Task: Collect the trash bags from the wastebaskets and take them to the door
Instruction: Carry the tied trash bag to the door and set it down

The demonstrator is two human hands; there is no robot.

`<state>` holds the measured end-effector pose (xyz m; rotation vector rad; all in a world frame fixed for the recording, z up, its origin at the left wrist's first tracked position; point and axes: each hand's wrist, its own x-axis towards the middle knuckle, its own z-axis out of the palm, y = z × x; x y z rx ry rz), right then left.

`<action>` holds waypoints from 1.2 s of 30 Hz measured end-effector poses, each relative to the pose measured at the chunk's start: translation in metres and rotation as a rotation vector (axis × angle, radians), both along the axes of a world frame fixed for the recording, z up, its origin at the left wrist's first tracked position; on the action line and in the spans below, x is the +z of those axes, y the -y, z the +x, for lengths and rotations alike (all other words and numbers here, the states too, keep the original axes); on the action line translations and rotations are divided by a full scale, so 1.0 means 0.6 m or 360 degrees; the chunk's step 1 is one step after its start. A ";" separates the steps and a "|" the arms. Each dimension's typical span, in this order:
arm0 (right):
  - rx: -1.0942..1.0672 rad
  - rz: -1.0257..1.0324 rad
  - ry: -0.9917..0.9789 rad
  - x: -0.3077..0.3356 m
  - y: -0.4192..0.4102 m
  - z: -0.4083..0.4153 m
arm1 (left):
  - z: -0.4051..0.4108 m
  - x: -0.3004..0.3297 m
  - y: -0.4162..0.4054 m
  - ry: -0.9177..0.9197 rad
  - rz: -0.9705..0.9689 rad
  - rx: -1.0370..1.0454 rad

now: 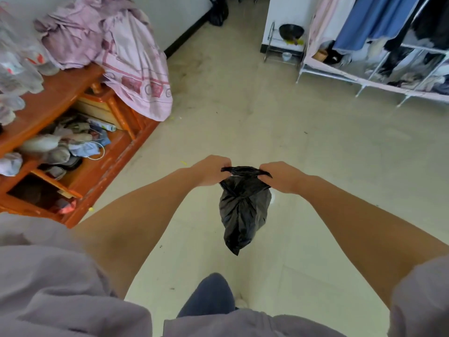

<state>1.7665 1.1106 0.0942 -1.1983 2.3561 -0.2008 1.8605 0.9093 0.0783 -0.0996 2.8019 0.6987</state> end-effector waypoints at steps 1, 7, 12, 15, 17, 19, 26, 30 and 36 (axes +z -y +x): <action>0.0000 0.0012 0.0005 0.001 0.007 -0.033 | -0.036 -0.001 0.006 0.0002 0.0006 0.0003; -0.0043 0.0063 -0.0016 -0.014 0.062 -0.262 | -0.262 -0.015 0.062 -0.0007 0.0011 -0.0033; -0.0082 0.0066 -0.0043 -0.009 0.128 -0.445 | -0.457 0.004 0.133 0.0019 -0.0014 -0.0103; -0.0114 0.0021 -0.0039 0.006 0.160 -0.532 | -0.549 0.023 0.167 0.0007 -0.0015 -0.0124; -0.0128 0.0016 -0.0036 0.011 0.183 -0.602 | -0.620 0.032 0.189 0.0006 -0.0036 -0.0129; -0.0115 0.0015 -0.0039 0.014 0.205 -0.672 | -0.689 0.037 0.211 0.0005 -0.0043 -0.0122; 0.0007 0.0001 -0.0046 0.000 0.284 -0.938 | -0.933 0.018 0.283 0.0002 -0.0062 -0.0005; 0.0115 0.0045 -0.0053 0.003 0.325 -1.102 | -1.078 0.017 0.313 0.0023 -0.0039 0.0115; 0.0227 0.0072 -0.0051 0.016 0.404 -1.335 | -1.277 0.023 0.369 -0.0026 0.0007 0.0338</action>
